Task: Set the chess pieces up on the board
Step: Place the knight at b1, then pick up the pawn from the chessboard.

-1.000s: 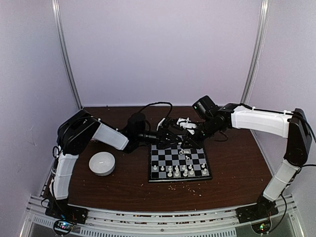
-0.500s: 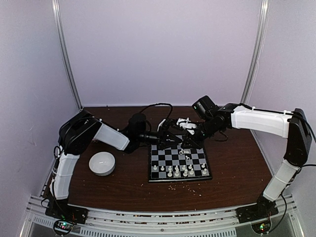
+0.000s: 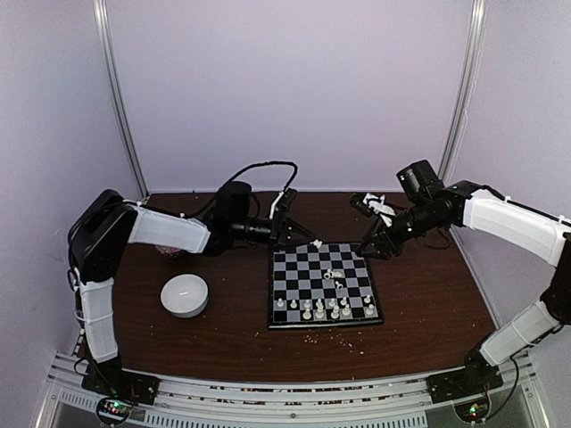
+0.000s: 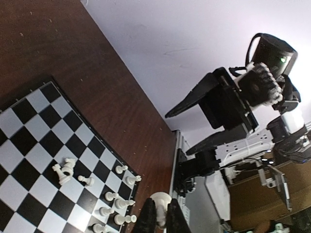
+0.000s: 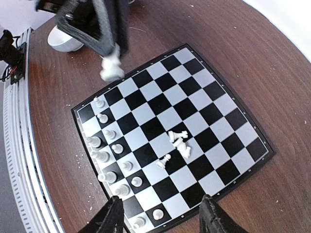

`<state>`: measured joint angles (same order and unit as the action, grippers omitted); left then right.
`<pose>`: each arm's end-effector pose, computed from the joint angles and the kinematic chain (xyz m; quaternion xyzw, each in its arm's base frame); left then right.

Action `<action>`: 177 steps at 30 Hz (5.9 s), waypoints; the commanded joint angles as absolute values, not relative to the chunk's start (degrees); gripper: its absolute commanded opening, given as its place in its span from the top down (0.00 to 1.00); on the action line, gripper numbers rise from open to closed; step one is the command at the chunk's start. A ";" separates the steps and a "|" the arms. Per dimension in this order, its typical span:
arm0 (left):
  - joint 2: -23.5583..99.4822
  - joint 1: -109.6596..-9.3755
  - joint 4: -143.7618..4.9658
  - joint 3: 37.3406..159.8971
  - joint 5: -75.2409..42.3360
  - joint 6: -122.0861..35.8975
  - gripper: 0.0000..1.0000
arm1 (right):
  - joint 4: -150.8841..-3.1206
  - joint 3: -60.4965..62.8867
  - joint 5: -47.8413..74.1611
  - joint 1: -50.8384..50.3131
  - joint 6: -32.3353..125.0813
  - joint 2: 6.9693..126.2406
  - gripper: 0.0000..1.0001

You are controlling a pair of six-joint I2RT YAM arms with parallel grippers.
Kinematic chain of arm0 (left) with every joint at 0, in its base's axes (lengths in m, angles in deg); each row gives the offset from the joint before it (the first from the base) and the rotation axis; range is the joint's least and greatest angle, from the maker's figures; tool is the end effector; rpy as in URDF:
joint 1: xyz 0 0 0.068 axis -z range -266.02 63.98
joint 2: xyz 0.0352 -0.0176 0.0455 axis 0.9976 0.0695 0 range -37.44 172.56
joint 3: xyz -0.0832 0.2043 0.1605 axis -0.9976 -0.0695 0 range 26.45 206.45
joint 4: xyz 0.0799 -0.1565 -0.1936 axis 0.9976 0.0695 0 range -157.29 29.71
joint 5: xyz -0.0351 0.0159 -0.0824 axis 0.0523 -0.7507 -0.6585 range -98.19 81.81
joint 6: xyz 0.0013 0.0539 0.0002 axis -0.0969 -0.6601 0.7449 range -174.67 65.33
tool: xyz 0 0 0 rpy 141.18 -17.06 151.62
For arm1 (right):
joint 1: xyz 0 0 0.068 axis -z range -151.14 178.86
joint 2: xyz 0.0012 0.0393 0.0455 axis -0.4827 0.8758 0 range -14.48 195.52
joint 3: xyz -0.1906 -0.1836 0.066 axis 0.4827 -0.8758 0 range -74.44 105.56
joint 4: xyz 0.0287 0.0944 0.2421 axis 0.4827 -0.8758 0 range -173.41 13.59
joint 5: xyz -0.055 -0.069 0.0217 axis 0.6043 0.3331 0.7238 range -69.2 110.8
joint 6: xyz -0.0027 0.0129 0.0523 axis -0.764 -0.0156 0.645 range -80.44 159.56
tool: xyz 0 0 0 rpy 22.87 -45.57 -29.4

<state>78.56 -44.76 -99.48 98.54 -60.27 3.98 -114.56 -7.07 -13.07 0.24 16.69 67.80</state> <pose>0.3181 -0.3163 0.2045 0.1685 0.7308 -0.6532 0.1042 0.2529 0.1606 0.2872 -0.4772 0.7772 0.2912 0.2888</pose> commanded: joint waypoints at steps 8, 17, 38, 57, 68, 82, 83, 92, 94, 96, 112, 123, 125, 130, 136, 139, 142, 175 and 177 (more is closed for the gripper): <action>58.56 -37.49 -54.39 93.36 -31.74 -47.52 1.00 | -107.39 -12.76 -17.32 6.56 20.79 69.90 0.46; 58.32 -30.12 -42.35 93.95 -22.71 -53.31 1.00 | -108.20 -12.03 -18.12 6.57 20.08 73.37 0.47; 69.89 -26.21 -37.51 103.38 -17.30 -58.39 1.00 | -110.28 -10.93 -19.45 6.62 18.64 76.67 0.47; 74.93 -26.07 -37.68 107.13 -18.26 -60.61 1.00 | -111.11 -10.81 -19.37 6.58 17.84 77.27 0.48; 76.10 -26.06 -36.80 107.84 -19.20 -61.17 1.00 | -111.64 -10.61 -19.52 6.60 17.43 77.73 0.48; 76.27 -25.88 -36.36 107.96 -18.49 -61.39 0.92 | -112.17 -10.25 -19.81 6.57 17.23 78.42 0.48; 76.28 -25.90 -36.40 108.01 -18.48 -61.42 0.92 | -112.18 -10.21 -19.81 6.66 17.23 78.45 0.48; 75.99 -25.72 -36.38 107.93 -18.22 -61.97 0.86 | -112.38 -10.13 -19.80 6.61 17.23 78.11 0.48; 75.85 -25.64 -36.36 107.88 -18.17 -61.97 0.85 | -112.48 -10.16 -19.84 6.57 17.23 78.07 0.48; 75.58 -25.51 -36.36 107.77 -17.87 -62.01 0.85 | -112.53 -10.10 -19.89 6.58 17.27 77.97 0.48; 64.70 -27.30 -39.21 108.69 -7.74 -59.67 0.77 | -112.63 -8.83 -14.23 6.12 19.77 76.64 0.52; 65.16 -32.78 -49.16 108.29 -7.53 -43.05 0.74 | -112.82 -7.24 2.10 -5.55 22.72 78.14 0.51; 64.73 -33.08 -49.61 107.50 -7.14 -42.14 0.73 | -112.79 -6.70 4.69 -7.35 23.00 79.35 0.51; 63.90 -33.37 -50.24 105.89 -6.59 -40.69 0.73 | -114.20 -3.04 8.61 -9.39 24.99 84.02 0.50; 63.98 -33.38 -50.64 105.05 -6.32 -40.17 0.73 | -116.58 2.04 11.79 -10.96 27.46 89.26 0.51; 64.15 -33.46 -50.77 104.70 -6.18 -40.08 0.73 | -117.64 3.36 11.77 -11.81 27.57 90.84 0.52; 64.16 -33.55 -51.39 104.09 -5.98 -40.17 0.73 | -118.31 3.59 11.47 -12.83 27.43 91.96 0.52; 64.24 -33.72 -52.27 102.64 -6.26 -40.08 0.73 | -118.70 2.42 11.96 -10.55 29.00 95.91 0.74; 64.33 -33.72 -52.34 102.74 -6.38 -40.07 0.73 | -118.68 2.38 11.28 -10.20 28.81 96.16 0.75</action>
